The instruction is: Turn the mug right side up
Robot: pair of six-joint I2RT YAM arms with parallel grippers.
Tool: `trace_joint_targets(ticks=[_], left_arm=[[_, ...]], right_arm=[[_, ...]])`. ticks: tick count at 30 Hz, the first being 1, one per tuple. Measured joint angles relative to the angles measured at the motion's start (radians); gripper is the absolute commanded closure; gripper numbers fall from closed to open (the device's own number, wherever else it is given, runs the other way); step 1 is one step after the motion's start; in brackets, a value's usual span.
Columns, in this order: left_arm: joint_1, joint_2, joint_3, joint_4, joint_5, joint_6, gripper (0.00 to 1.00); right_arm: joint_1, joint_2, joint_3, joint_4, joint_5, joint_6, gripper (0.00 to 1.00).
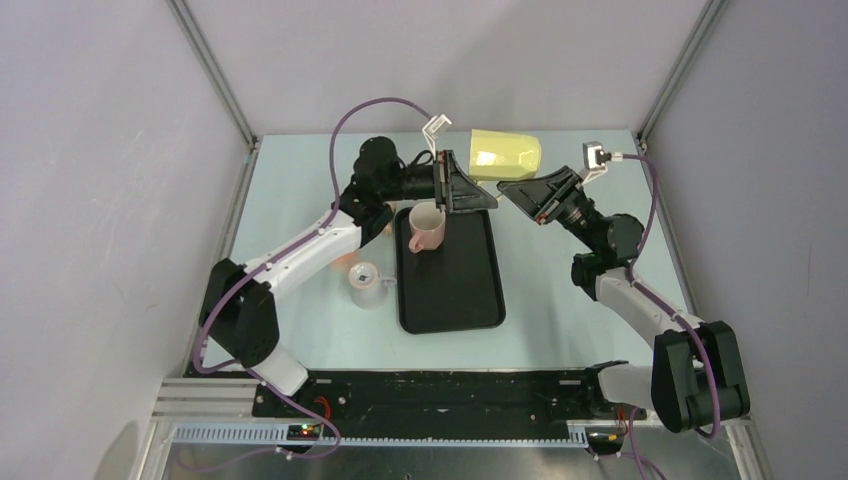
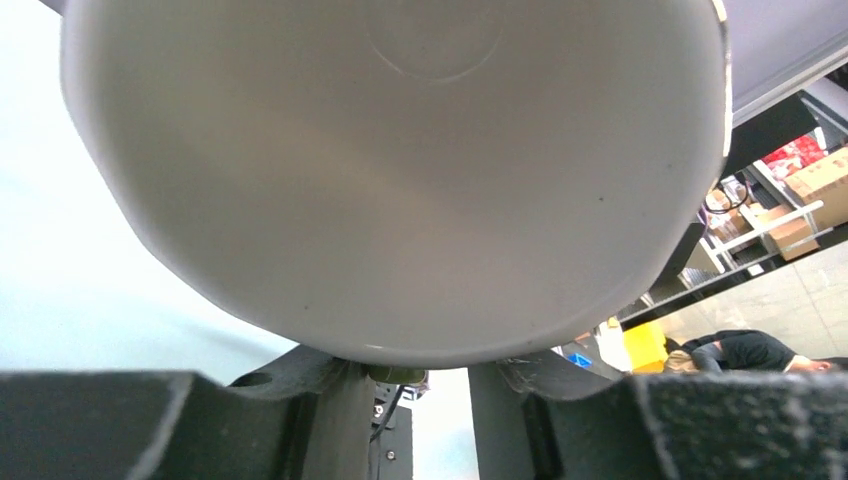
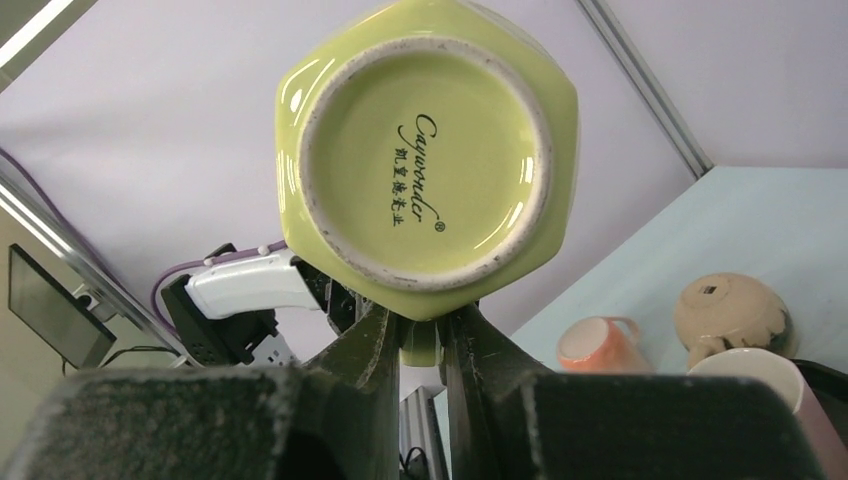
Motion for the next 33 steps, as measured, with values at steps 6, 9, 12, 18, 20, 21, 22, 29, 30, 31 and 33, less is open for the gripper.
trace_joint_targets(ticks=[6, 9, 12, 18, 20, 21, 22, 29, 30, 31, 33], left_arm=[[0.007, 0.0, -0.022, 0.037, -0.003, -0.02, 0.88], [0.013, 0.0, -0.029, 0.047, 0.002, -0.021, 0.99], [0.017, 0.0, -0.042, 0.062, 0.003, -0.021, 1.0], [0.029, 0.0, -0.067, 0.079, 0.006, -0.021, 1.0], [0.034, 0.0, -0.075, 0.085, 0.006, -0.021, 1.0], [0.036, 0.0, -0.08, 0.087, 0.005, -0.021, 1.0], [0.038, 0.0, -0.086, 0.092, 0.005, -0.02, 1.0], [0.054, -0.002, -0.132, 0.093, -0.01, -0.011, 1.0], [0.057, -0.002, -0.14, 0.092, -0.011, -0.011, 1.0], [0.059, -0.002, -0.146, 0.092, -0.012, -0.009, 1.0], [0.064, -0.002, -0.162, 0.091, -0.016, 0.0, 1.0]], right_arm=[[0.014, 0.004, -0.006, 0.011, 0.022, -0.022, 1.0], [0.025, 0.004, -0.016, 0.011, 0.036, -0.034, 1.0], [0.029, 0.004, -0.018, 0.003, 0.038, -0.044, 1.0], [0.035, 0.004, -0.023, -0.026, 0.037, -0.063, 0.99], [0.037, 0.004, -0.026, -0.034, 0.037, -0.069, 0.88], [0.037, 0.004, -0.027, -0.039, 0.036, -0.072, 0.84], [0.038, 0.004, -0.027, -0.045, 0.035, -0.076, 0.76], [0.04, 0.005, -0.032, -0.093, 0.002, -0.118, 0.47], [0.04, 0.007, -0.032, -0.098, -0.005, -0.127, 0.47], [0.041, 0.009, -0.033, -0.105, -0.01, -0.13, 0.45], [0.043, 0.017, -0.033, -0.121, -0.021, -0.14, 0.43]])
